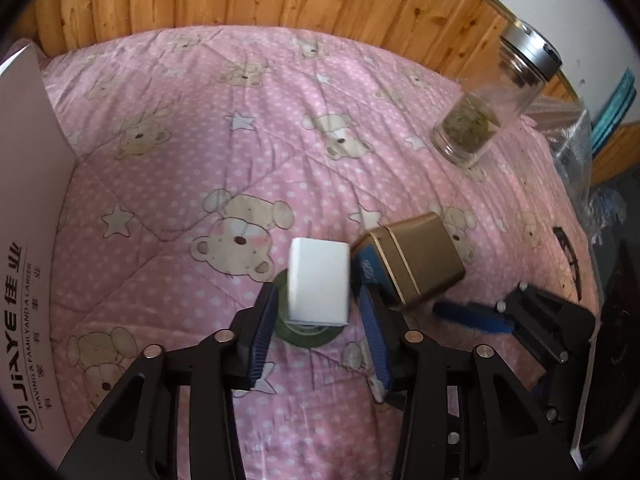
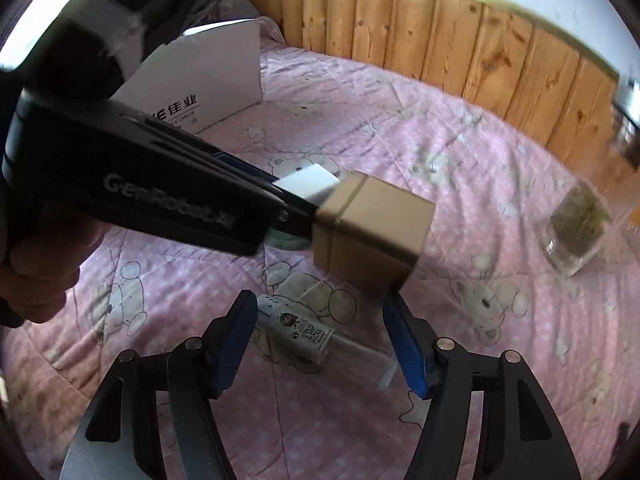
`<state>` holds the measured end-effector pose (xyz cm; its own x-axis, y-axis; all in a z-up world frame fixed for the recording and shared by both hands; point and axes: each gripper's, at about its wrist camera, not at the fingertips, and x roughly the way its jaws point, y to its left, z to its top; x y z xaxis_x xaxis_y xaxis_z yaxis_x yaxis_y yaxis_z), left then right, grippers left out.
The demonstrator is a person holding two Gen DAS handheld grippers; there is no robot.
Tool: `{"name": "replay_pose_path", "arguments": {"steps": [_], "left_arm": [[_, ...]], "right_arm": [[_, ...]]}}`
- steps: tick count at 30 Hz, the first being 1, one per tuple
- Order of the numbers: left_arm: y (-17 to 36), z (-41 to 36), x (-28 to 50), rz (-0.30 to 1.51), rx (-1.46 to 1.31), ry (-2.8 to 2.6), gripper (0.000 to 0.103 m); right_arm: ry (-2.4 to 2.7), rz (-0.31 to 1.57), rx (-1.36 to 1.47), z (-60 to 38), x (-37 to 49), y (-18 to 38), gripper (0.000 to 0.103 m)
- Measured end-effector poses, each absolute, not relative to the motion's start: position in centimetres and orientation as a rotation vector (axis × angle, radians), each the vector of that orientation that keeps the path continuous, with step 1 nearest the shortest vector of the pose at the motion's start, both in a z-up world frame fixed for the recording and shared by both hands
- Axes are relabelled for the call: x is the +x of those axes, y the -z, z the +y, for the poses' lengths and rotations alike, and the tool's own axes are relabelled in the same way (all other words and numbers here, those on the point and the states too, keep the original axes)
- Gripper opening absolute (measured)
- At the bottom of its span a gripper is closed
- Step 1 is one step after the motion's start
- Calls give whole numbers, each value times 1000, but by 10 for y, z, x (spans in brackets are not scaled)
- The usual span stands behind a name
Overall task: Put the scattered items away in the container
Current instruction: 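Grasp the white charger cube with the left gripper while the right grasps the clear lighter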
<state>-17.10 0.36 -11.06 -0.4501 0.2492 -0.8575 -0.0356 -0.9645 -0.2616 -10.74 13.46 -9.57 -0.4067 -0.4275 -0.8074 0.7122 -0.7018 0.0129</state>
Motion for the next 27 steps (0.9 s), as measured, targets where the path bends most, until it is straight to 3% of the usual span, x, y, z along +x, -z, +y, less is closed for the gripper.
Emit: {"name": "replay_pose_path", "arguments": {"steps": [2, 9, 12, 14, 27], "left_arm": [[111, 0, -172, -307, -1548, -2528, 33], [112, 1, -171, -301, -1542, -2547, 34], [113, 0, -173, -316, -1533, -2566, 34], [113, 2, -175, -289, -1520, -2579, 33], [104, -14, -170, -390, -1559, -2595, 32]], "right_arm": [[2077, 401, 1195, 138, -113, 100, 64], [2025, 428, 1254, 138, -106, 97, 64], [2081, 453, 1235, 137, -104, 101, 46], [2103, 411, 1258, 141, -108, 99, 20], [2127, 172, 1318, 150, -125, 79, 20]]}}
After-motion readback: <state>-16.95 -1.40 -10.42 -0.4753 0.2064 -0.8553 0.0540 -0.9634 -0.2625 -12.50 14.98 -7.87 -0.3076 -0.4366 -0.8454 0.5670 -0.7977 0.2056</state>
